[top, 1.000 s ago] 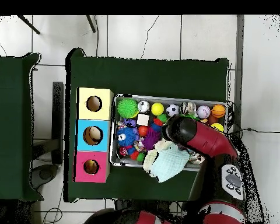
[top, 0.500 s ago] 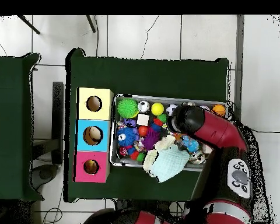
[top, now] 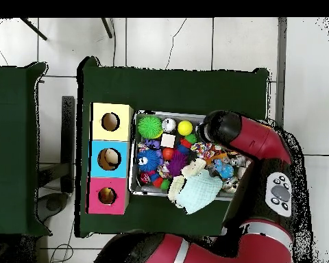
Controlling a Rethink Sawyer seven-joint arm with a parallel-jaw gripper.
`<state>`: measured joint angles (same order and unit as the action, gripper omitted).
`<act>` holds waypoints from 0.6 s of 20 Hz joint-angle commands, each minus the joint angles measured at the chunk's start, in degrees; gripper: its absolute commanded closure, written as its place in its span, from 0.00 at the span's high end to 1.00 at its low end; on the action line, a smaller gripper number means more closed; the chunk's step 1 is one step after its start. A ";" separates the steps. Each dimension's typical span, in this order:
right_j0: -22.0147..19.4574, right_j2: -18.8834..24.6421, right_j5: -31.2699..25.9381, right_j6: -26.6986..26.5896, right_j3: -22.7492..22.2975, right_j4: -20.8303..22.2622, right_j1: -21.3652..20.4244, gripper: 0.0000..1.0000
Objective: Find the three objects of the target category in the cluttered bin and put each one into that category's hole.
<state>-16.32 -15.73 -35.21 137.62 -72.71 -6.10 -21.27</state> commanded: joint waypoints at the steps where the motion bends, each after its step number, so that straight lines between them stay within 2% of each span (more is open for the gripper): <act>1: 0.60 4.61 -3.32 7.56 7.88 -2.89 7.18 1.00; 8: 1.95 3.08 -5.33 7.85 8.20 -3.50 6.66 1.00; 12: 2.66 2.19 -6.40 7.88 5.52 -3.44 4.25 1.00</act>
<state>-14.78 -15.72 -35.24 137.62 -66.80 -7.63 -16.37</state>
